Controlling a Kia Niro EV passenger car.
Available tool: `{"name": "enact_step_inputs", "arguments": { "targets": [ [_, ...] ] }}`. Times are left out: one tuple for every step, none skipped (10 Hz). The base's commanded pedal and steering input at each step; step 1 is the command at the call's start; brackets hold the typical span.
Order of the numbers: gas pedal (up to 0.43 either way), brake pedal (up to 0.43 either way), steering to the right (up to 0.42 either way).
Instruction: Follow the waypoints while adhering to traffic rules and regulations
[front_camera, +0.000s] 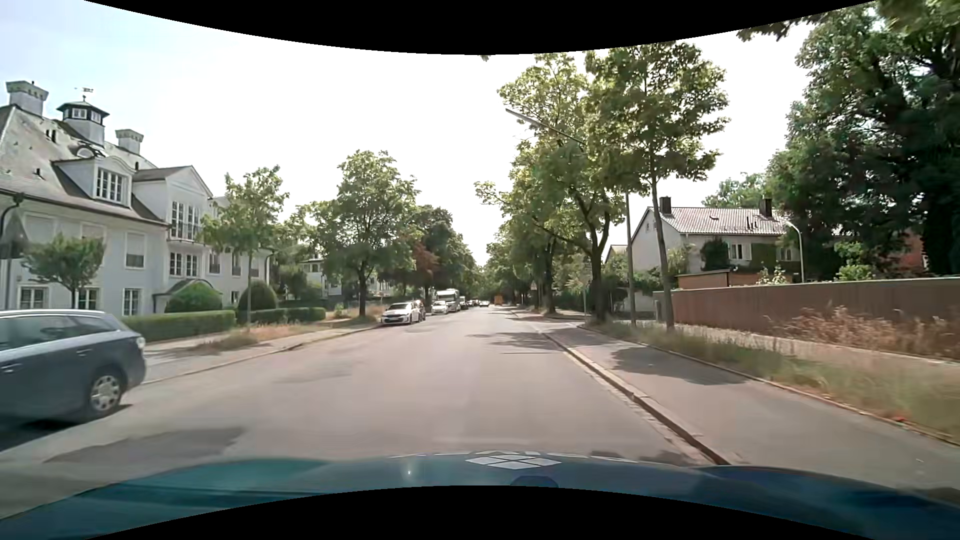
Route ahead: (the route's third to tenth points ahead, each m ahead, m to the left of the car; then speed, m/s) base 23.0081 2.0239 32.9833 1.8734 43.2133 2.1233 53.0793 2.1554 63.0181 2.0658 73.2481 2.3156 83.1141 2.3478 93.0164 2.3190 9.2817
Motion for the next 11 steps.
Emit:
{"name": "enact_step_inputs", "arguments": {
  "targets": [
    [0.169,0.000,-0.006],
    [0.169,0.000,-0.006],
    [0.169,0.000,-0.011],
    [0.169,0.000,-0.009],
    [0.169,0.000,-0.004],
    [0.169,0.000,-0.001],
    [0.169,0.000,0.000],
    [0.169,0.000,-0.001],
    [0.169,0.000,-0.002],
    [0.169,0.000,-0.001],
    [0.169,0.000,-0.001]
  ]
}}
